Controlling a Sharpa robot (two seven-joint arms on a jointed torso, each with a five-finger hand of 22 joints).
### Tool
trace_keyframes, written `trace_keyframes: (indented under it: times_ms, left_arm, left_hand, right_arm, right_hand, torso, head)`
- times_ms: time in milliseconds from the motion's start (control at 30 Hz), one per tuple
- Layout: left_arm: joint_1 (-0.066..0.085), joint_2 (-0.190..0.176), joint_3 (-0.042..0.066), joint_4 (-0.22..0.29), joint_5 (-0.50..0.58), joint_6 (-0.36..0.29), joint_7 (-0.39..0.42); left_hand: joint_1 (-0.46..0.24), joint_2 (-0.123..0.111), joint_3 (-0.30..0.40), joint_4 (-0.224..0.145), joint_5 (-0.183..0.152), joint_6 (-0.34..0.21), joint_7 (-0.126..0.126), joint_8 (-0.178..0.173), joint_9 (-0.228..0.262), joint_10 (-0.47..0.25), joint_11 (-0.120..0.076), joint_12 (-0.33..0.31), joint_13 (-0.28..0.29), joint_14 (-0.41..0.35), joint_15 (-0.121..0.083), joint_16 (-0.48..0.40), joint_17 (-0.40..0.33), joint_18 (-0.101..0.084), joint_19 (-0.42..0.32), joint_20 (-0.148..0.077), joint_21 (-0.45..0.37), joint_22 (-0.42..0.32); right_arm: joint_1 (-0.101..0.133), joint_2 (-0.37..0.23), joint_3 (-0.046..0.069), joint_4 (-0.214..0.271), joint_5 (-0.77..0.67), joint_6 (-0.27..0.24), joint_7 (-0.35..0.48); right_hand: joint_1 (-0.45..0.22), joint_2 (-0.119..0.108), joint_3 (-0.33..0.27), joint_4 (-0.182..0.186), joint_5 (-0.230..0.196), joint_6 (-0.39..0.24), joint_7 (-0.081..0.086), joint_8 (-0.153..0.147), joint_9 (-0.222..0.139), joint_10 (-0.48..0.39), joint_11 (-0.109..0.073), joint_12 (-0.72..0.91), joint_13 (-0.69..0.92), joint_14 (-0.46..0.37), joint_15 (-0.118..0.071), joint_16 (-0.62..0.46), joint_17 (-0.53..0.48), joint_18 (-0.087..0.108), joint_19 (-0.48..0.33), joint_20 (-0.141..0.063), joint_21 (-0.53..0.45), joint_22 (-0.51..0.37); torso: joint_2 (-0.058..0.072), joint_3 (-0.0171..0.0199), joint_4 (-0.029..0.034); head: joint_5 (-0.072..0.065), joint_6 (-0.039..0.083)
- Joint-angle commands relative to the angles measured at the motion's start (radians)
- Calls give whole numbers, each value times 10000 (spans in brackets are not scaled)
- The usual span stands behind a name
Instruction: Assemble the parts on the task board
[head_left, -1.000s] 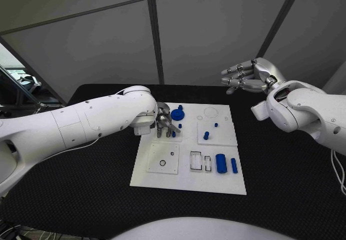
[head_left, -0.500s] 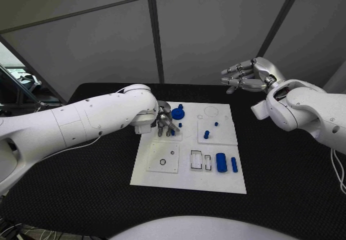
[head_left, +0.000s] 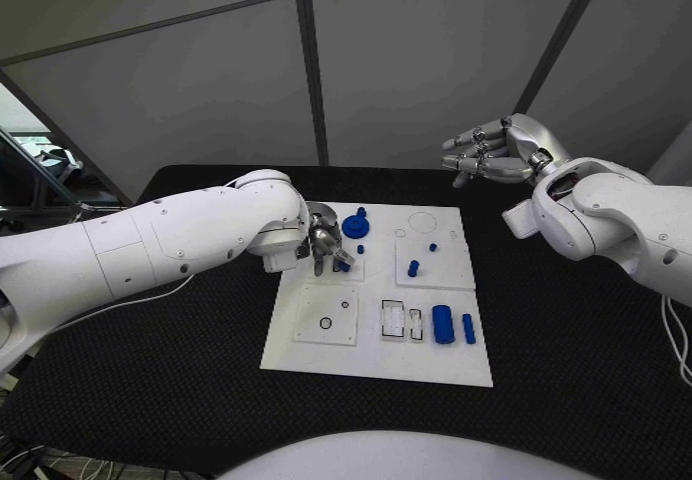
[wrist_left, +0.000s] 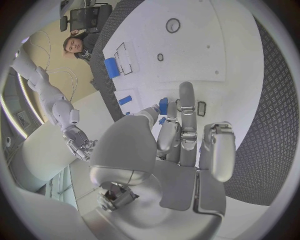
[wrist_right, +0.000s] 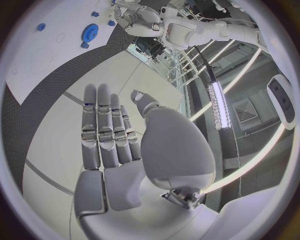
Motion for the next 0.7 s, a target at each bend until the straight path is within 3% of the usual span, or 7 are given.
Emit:
trace_keyframes:
  times_ms: [33,133,333,700]
  left_arm:
    - [12,-150,12,196,304,-491,127]
    - [12,-305,15,356,315,-638,123]
    - [12,-569,16,609,320,-968,102]
    - [-11,-759,4,818,-256,-1482,152]
  left_hand:
    - [-485,-228,1806,-1284,-38,29,-31,90,144,22,55,-95,-127,6,44,-62,30,-119,527,-25,-32,1400]
    - [-749,-393,2307,-1434,-48,6,-36,159,262,58,51,-62,-93,22,30,-86,57,-122,533,-19,-32,1412]
    - [-915,-509,2726,-1608,-50,-15,-41,218,363,110,52,-11,-35,30,34,-109,80,-129,554,-32,-10,1458]
    - [-1043,-616,3047,-1755,-52,-25,-39,263,442,152,51,26,10,39,31,-127,98,-136,570,-35,6,1495]
  right_arm:
    - [23,13,7,-15,-33,102,104]
    - [23,12,6,-27,-33,81,131]
    - [23,12,5,-47,-33,55,154]
    - [22,24,4,-74,-33,51,169]
  right_hand:
    - [66,11,48,17,28,-36,67,47,0,5,45,-22,-8,-57,5,-54,-9,16,72,8,-61,-16]
    - [57,12,46,25,26,-36,69,49,0,7,47,-20,-16,-64,8,-60,-18,15,77,11,-69,-23]
    - [51,12,44,30,25,-35,70,50,0,8,49,-19,-20,-66,9,-61,-23,15,80,13,-74,-27]
    - [33,10,38,42,23,-36,72,51,1,10,51,-17,-30,-68,13,-64,-35,15,87,17,-86,-36]
  torso:
    - [3,9,-6]
    - [4,3,-7]
    - [3,12,-5]
    - [8,5,-12]
  head:
    - [14,14]
    - [6,19]
    - [29,7]
    - [64,-31]
